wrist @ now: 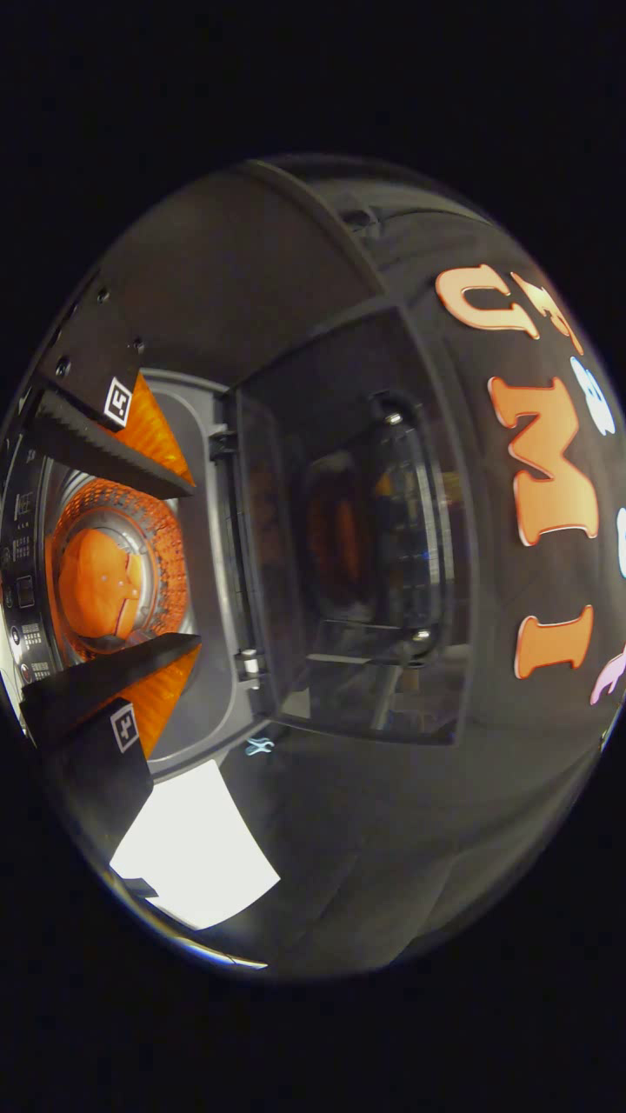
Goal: Put the clothes into the washing machine and then close the washing machine lid.
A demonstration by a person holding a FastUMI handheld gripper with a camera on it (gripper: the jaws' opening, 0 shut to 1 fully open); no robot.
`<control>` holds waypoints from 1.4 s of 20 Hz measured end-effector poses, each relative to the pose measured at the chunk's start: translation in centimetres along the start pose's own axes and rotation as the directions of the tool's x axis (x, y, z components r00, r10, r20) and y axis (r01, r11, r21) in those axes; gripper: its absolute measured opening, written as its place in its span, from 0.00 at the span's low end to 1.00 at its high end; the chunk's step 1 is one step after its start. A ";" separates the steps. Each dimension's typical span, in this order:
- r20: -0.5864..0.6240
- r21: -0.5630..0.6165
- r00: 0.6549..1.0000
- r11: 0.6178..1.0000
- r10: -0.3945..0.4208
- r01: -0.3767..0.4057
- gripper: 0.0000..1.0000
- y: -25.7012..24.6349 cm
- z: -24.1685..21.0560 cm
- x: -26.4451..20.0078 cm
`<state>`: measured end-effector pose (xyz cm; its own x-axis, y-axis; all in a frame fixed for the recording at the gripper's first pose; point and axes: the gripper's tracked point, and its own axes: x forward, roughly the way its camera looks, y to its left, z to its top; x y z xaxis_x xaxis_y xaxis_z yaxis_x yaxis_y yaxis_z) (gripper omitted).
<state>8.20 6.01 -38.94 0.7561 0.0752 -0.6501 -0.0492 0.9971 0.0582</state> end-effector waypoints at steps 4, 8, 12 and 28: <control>0.148 -0.023 0.989 1.000 0.020 -0.016 0.99 1.3 7.1 -3.2; 0.240 -0.036 0.970 0.999 0.020 -0.012 0.99 2.0 12.9 -3.6; 0.270 0.010 0.962 0.999 0.040 -0.044 0.99 2.5 16.9 -2.0; 0.216 -0.088 0.974 0.995 0.070 -0.052 0.99 3.9 21.0 8.5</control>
<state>28.15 10.28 -28.34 0.8738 0.1408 -0.4654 -0.1462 0.9889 0.0249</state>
